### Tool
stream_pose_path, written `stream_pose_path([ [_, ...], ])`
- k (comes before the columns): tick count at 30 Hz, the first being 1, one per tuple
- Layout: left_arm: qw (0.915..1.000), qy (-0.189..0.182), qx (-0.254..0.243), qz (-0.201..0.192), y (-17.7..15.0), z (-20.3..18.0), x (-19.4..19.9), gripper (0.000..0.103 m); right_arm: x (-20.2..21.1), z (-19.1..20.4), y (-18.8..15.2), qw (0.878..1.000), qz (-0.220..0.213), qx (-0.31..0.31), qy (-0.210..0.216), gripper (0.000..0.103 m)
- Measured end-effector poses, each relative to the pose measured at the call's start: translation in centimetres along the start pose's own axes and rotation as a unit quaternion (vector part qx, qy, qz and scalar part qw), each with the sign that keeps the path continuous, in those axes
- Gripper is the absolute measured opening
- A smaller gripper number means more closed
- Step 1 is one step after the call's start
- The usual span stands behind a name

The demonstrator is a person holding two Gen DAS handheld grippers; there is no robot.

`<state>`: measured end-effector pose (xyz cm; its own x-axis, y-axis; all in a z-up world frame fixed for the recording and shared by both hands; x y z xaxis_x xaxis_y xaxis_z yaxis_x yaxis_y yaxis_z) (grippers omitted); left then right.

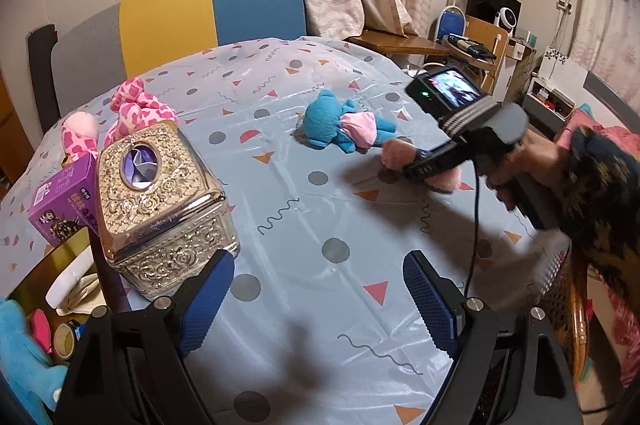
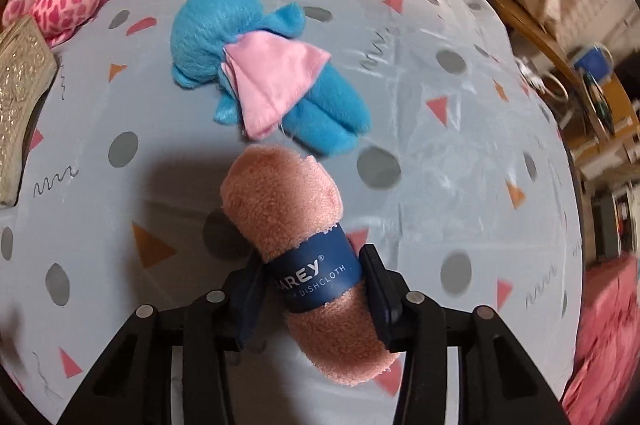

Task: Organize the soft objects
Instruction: 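Reach the right gripper to the pink GRAREY dishcloth roll and grasp it, then grasp the blue plush bear in pink dress with the left gripper while the right holds the dishcloth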

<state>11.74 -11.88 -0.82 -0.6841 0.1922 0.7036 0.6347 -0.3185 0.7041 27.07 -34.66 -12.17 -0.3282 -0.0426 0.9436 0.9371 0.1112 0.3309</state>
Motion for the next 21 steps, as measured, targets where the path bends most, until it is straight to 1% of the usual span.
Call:
stream_pose_path([
  [1, 1.0, 0.003, 0.0, -0.001, 0.2, 0.0, -0.1, 0.087, 0.3, -0.2, -0.3, 1.0, -0.004, -0.016, -0.001, 0.045],
  [2, 1.0, 0.004, 0.0, -0.002, 0.4, -0.1, -0.2, 0.087, 0.8, -0.7, -0.8, 0.999, -0.014, -0.049, 0.006, 0.045],
  [4, 1.0, 0.006, -0.001, 0.0, 0.7, -0.2, -0.4, 0.087, 1.4, -2.2, -1.3, 0.993, -0.033, -0.113, 0.019, 0.045],
  [5, 1.0, 0.008, -0.002, 0.0, 1.0, -0.4, -0.5, 0.087, 1.8, -3.3, -1.8, 0.987, -0.047, -0.154, 0.023, 0.045],
  [6, 1.0, 0.008, -0.004, -0.002, 1.3, -0.6, -0.6, 0.087, 1.9, -4.1, -2.1, 0.983, -0.05, -0.175, 0.02, 0.045],
  [7, 0.9999, 0.009, -0.005, -0.004, 1.6, -0.7, -0.5, 0.087, 1.9, -5.1, -2.5, 0.98, -0.05, -0.194, 0.007, 0.045],
  [8, 0.9999, 0.011, -0.005, -0.007, 1.9, -0.8, -0.5, 0.088, 1.8, -5.5, -2.6, 0.979, -0.047, -0.2, -0.001, 0.046],
  [10, 0.9999, 0.012, -0.004, -0.011, 2.5, -1.0, -0.4, 0.09, 1.1, -5.9, -3.3, 0.978, -0.031, -0.206, -0.001, 0.048],
  [12, 0.9997, 0.015, 0.0, -0.017, 3.2, -1.2, -0.2, 0.09, 0.6, -5.9, -3.3, 0.981, -0.019, -0.195, -0.012, 0.048],
  [14, 0.9997, 0.014, -0.002, -0.022, 3.6, -1.5, -0.1, 0.09, 0.6, -5.6, -3.4, 0.983, -0.018, -0.179, -0.023, 0.049],
  [16, 0.9995, 0.018, -0.008, -0.026, 3.9, -1.8, -0.1, 0.09, 0.6, -5.5, -3.4, 0.983, -0.018, -0.179, -0.023, 0.049],
  [19, 0.9993, 0.018, -0.015, -0.028, 4.4, -2.3, -0.2, 0.09, 0.5, -6.1, -3.6, 0.981, -0.019, -0.193, -0.009, 0.049],
  [21, 0.9992, 0.019, -0.02, -0.029, 4.6, -2.5, -0.4, 0.09, -0.1, -5.8, -3.0, 0.981, -0.019, -0.195, -0.006, 0.049],
])
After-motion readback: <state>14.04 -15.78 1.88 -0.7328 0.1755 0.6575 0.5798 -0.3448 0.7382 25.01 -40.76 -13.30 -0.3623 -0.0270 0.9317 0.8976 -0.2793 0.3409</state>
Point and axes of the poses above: each gripper's, at about its wrist camera, not at the fingertips, and x roughly against the way its jaws point, z to its left, y to its top, the point moved 6 cm from there along -x, roughly the way its jaws point, and after that the axes turned 10 degrees about y, right-handed, at the moved point
